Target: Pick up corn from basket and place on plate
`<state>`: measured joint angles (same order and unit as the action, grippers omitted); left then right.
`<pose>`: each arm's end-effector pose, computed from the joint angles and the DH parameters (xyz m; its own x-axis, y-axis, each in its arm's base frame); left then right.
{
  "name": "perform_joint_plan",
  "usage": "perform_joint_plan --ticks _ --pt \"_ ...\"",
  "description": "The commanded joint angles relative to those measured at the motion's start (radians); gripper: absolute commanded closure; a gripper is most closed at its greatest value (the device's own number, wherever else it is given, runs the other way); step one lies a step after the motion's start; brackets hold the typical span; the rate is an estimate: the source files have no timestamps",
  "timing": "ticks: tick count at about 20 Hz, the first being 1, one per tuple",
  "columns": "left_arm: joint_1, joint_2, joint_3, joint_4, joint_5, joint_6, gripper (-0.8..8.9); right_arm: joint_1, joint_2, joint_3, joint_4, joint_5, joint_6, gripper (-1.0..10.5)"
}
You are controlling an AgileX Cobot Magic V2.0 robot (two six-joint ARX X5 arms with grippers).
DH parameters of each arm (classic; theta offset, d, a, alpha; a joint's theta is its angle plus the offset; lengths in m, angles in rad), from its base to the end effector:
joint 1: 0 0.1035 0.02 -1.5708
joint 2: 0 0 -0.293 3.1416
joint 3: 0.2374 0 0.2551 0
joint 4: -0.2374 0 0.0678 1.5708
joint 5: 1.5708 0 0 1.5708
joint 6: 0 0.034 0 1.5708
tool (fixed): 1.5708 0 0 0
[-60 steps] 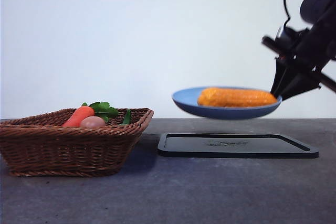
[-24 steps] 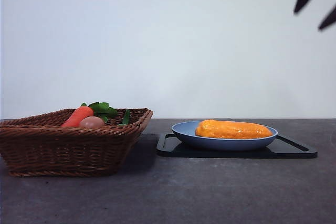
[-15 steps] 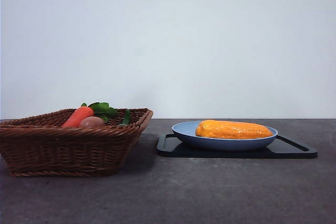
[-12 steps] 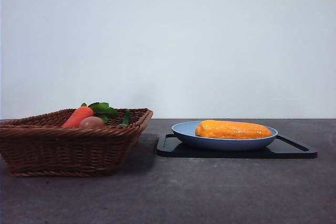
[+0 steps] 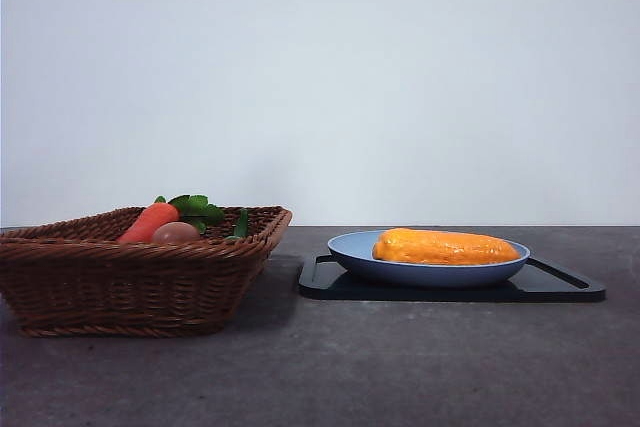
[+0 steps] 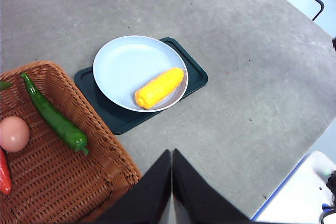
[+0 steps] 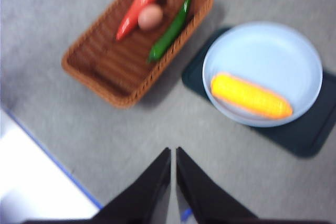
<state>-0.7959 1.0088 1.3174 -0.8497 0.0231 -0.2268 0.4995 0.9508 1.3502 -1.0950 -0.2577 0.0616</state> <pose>0.1178 -0.1214 0.4315 0.5830 -0.6284 -0.5149 0.6285 0.7505 -0.2043 0.1119 0.0709 0.4291 0.5296 0.5793 -0.6197 -0.5991 0.7726 0.2103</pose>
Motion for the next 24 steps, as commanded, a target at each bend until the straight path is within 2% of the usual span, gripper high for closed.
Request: perform_joint_plan --ticks 1,4,7,10,14,17,20,24 --pt "-0.006 0.011 0.021 0.011 -0.006 0.009 8.1 0.007 0.006 0.011 0.039 0.001 0.016 9.5" --pt "-0.006 0.011 0.021 0.005 -0.007 0.032 8.1 0.007 0.007 0.011 0.082 0.0 0.016 9.5" --pt "0.028 -0.01 0.021 0.027 -0.029 0.223 8.1 0.007 0.007 0.011 0.109 0.001 0.016 9.5" --pt "0.193 -0.106 -0.029 0.224 -0.025 0.356 8.1 0.007 0.006 0.011 0.131 0.001 0.016 9.5" --pt "0.505 -0.331 -0.281 0.57 -0.026 0.365 8.1 0.007 0.007 0.011 0.13 0.001 0.016 9.5" --pt "0.692 -0.502 -0.511 0.758 -0.068 0.368 8.1 0.007 0.007 0.011 0.13 0.001 0.016 9.5" --pt "0.795 -0.657 -0.719 0.803 -0.089 0.359 8.1 0.007 0.006 0.011 0.13 0.001 0.016 9.5" --pt "0.848 -0.826 -0.964 0.821 -0.091 0.31 8.1 0.007 0.006 0.011 0.13 0.001 0.016 9.5"
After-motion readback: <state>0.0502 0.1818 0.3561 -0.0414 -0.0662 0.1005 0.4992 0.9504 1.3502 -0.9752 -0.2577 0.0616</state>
